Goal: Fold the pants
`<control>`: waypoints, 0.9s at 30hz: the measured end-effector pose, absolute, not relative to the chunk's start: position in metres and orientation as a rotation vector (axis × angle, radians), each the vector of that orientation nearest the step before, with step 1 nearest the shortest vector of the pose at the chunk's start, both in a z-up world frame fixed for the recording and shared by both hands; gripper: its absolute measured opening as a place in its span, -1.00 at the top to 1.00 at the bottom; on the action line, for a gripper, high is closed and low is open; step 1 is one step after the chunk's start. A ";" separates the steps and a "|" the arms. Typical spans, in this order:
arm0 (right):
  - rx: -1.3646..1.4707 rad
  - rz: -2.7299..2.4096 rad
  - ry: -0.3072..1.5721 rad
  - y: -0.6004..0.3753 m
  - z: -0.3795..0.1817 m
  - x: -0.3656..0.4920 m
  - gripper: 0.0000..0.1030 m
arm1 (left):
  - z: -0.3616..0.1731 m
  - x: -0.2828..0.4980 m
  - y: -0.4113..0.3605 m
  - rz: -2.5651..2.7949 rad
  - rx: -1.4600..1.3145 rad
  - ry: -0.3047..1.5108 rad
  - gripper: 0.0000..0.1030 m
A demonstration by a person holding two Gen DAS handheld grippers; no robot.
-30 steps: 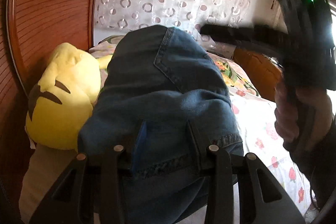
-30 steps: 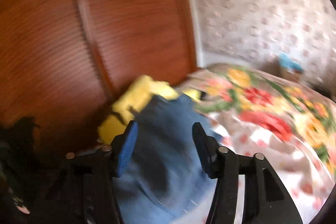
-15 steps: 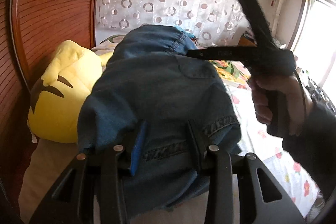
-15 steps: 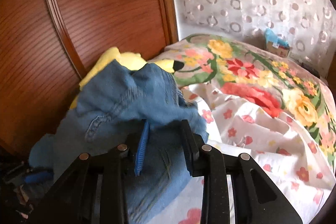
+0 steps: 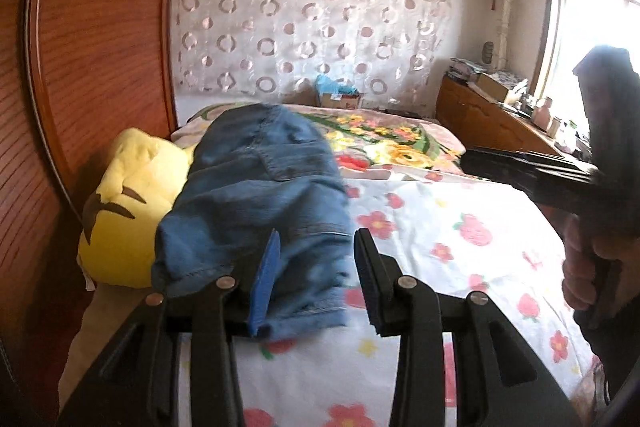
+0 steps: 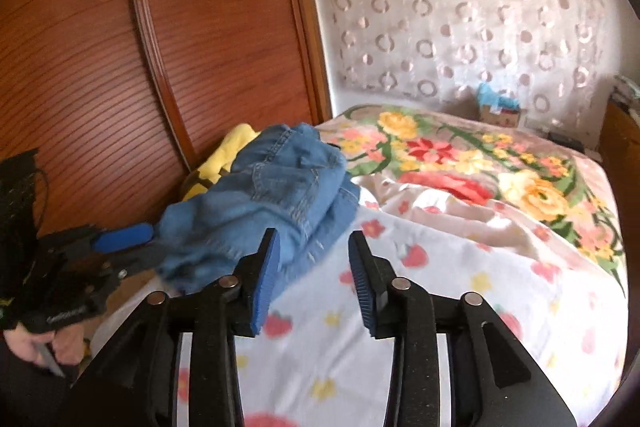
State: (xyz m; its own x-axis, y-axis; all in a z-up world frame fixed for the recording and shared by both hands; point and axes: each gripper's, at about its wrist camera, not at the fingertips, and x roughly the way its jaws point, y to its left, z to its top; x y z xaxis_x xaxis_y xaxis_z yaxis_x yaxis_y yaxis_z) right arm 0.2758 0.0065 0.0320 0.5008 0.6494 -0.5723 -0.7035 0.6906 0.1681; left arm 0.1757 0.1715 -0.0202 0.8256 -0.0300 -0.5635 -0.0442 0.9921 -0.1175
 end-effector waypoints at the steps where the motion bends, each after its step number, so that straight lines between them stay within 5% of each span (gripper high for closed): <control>1: -0.091 0.809 0.638 -0.004 0.037 0.265 0.27 | -0.017 0.172 0.165 0.002 -0.121 0.596 0.28; 10: -0.090 0.720 0.569 -0.072 0.060 0.198 0.01 | 0.006 0.138 0.113 -0.036 -0.066 0.557 0.28; 18: -0.051 0.654 0.517 -0.128 0.072 0.147 -0.04 | 0.017 0.108 0.075 -0.063 -0.027 0.534 0.28; 27: -0.028 0.535 0.458 -0.181 0.084 0.100 -0.46 | 0.031 0.073 0.039 -0.064 -0.011 0.494 0.26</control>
State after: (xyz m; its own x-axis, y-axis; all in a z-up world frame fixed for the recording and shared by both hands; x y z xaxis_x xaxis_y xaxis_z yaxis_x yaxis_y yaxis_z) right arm 0.1001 -0.1813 0.0844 0.7619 0.4859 -0.4283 -0.4984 0.8621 0.0916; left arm 0.0729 0.0394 0.0311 0.8786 -0.0644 -0.4732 0.0590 0.9979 -0.0263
